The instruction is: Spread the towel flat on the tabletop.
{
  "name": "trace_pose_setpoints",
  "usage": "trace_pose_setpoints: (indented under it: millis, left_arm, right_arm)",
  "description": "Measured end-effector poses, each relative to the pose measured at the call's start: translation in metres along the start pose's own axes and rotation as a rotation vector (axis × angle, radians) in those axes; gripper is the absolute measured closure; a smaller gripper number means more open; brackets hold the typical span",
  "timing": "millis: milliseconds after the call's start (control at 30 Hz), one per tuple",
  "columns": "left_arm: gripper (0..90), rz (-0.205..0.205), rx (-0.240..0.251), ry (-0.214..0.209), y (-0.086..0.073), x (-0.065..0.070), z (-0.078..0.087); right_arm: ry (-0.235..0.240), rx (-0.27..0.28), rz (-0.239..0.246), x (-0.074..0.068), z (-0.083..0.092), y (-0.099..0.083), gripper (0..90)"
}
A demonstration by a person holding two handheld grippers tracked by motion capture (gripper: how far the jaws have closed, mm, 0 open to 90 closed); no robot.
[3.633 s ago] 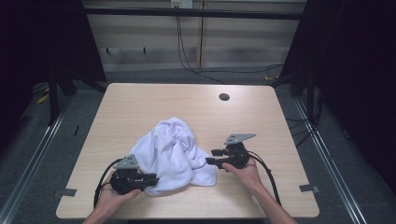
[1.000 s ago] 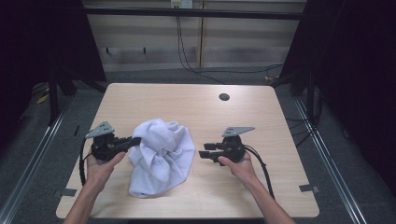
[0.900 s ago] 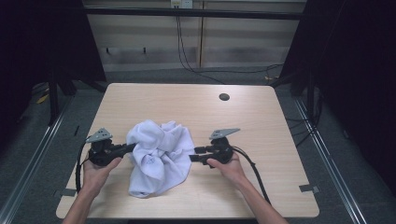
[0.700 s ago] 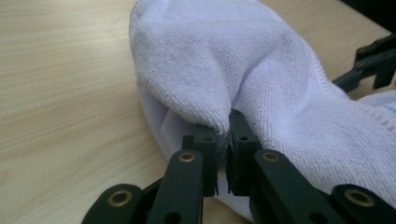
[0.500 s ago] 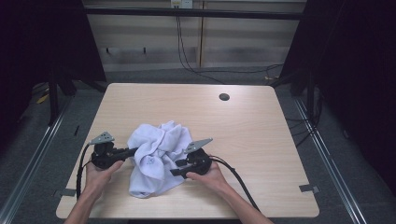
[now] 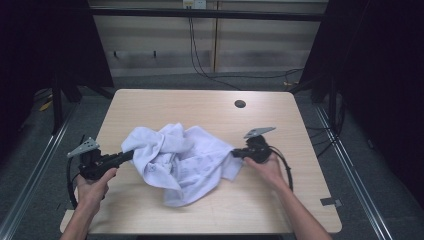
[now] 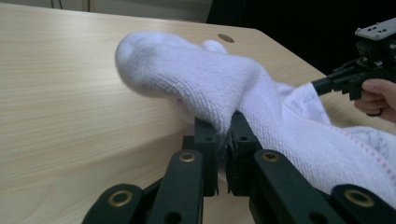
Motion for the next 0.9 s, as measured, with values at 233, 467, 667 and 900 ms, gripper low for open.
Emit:
trace_pose_setpoints:
  millis: [233, 467, 667, 900]
  left_arm:
    - [85.3, -0.082, -0.083, -0.096, -0.023, 0.035, 0.004]
    - [84.3, -0.158, -0.153, -0.21, -0.037, 0.076, -0.008]
    - [84.3, -0.187, -0.19, -0.25, -0.046, 0.094, -0.008]
    - [64.8, -0.166, -0.125, -0.235, -0.029, 0.082, 0.003]
  right_arm:
    - [-0.13, 0.072, -0.134, 0.058, 0.054, -0.015, 58.6]
    - [-0.034, 0.156, -0.043, -0.007, 0.058, -0.01, 50.2]
    - [0.056, 0.188, 0.002, -0.049, 0.065, 0.0, 50.5]
    - [0.162, 0.091, 0.027, -0.084, 0.035, -0.023, 49.2]
Point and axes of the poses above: each handheld gripper's, and its own axes: z roughly backward along the jaws, y roughly out of its top, x roughly to its right, the point moved 7 cm from there along -z, roughly forward along the jaws, and after that the axes turned 3 degrees about y, right-handed, at the moved point
